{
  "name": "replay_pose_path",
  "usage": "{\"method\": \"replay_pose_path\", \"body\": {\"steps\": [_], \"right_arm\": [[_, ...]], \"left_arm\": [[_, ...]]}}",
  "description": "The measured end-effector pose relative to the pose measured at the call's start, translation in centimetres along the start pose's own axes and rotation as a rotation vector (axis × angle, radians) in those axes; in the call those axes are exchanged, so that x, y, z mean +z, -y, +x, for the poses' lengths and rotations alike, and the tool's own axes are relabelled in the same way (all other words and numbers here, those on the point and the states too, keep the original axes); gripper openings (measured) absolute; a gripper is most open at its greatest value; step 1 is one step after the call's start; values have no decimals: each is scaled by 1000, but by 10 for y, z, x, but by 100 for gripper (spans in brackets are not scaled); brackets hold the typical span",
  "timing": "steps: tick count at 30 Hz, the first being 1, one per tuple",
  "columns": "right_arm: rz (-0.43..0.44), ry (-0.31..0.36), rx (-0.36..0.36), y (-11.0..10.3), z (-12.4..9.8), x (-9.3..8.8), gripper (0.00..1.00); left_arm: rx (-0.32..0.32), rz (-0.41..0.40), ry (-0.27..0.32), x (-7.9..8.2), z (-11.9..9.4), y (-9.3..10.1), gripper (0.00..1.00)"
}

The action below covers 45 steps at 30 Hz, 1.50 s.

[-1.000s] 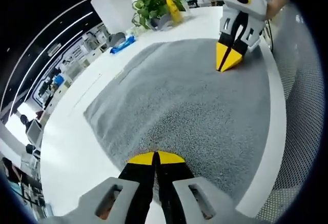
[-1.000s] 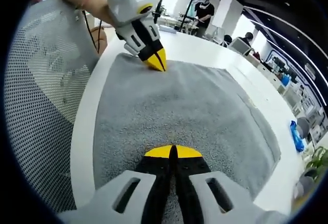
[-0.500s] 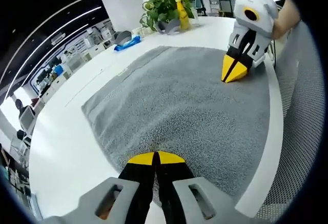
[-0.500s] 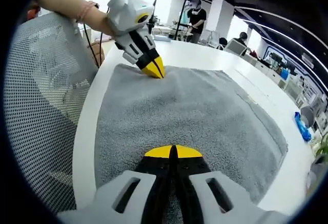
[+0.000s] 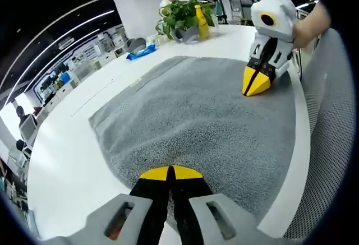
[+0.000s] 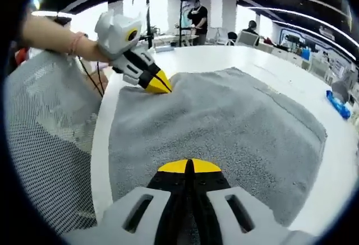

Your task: Fold the towel on the table until its edges align and the towel forms a compact rectangular stack.

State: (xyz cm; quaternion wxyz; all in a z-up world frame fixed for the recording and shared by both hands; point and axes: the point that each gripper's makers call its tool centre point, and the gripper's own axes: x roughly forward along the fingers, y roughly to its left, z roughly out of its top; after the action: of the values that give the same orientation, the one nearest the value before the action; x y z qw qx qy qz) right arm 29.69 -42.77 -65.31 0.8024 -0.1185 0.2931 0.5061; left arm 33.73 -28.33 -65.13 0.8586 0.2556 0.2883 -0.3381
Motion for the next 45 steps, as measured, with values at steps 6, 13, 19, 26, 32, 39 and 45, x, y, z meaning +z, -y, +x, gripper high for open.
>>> {"method": "replay_pose_path", "body": {"steps": [6,13,19,26,32,39,45], "right_arm": [[-175,32,-61,15,-31,31,0],[-134,40,-84,31,-77,-4,5],[-129,61,-47,13,-122,-43,11],[-358,-71,33,-18,-143,-76,8],[-461,-150,52,-19,-133,-81,7],[-437,-170,46,-13,-129,-82,2],[-400,-172,40,-10,-122,-85,7]], "left_arm": [[65,-293,174,27,-22,-37,9],[30,-282,122,22,-28,-31,18],[-46,-186,83,28,-24,-9,18],[-192,-108,12,16,-61,19,19],[-317,28,-125,-5,-83,43,19],[-411,196,-211,-34,-100,58,16],[-409,236,-272,-51,-98,56,17]]}}
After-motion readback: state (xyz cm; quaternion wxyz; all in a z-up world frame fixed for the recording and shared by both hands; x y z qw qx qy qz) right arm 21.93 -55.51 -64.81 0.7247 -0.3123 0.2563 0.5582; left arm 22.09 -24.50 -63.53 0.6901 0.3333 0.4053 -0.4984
